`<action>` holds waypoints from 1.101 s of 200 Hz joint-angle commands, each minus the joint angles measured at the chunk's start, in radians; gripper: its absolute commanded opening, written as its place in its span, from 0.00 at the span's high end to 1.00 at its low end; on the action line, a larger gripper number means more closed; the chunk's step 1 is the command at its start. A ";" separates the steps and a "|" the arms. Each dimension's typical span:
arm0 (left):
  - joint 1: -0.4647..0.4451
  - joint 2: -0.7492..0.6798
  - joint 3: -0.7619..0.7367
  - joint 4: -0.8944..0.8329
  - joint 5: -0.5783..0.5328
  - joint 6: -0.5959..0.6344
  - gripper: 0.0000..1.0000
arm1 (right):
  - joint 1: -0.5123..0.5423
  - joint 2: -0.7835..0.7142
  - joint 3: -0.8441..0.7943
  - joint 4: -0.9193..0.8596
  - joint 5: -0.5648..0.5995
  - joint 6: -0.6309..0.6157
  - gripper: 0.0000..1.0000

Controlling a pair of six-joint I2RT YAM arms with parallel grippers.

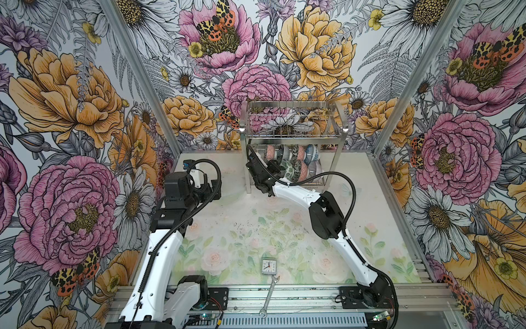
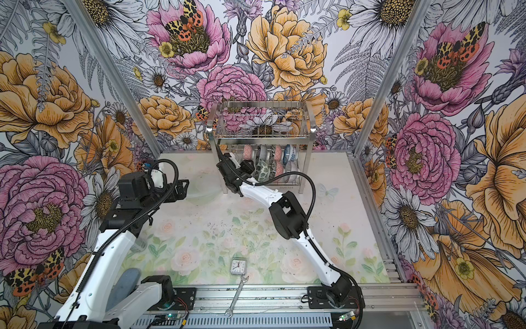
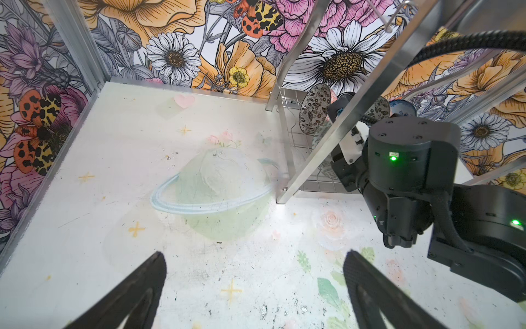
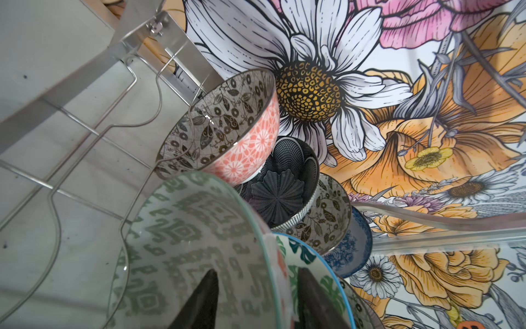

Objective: Load the bowls into the dish rack
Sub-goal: 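Lower the geometric bowl upright into the rack beside the monstera bowl, then open the right gripper and withdraw it from the rack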

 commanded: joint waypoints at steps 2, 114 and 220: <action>0.016 -0.005 -0.011 0.026 0.028 -0.007 0.01 | 0.013 -0.078 -0.009 0.002 -0.020 0.017 0.44; 0.018 -0.008 -0.014 0.027 0.034 -0.008 0.01 | 0.009 -0.239 -0.129 0.002 -0.114 0.062 0.00; -0.004 -0.005 -0.041 0.065 0.049 -0.011 0.01 | -0.010 -0.796 -0.815 0.192 -0.283 0.202 0.00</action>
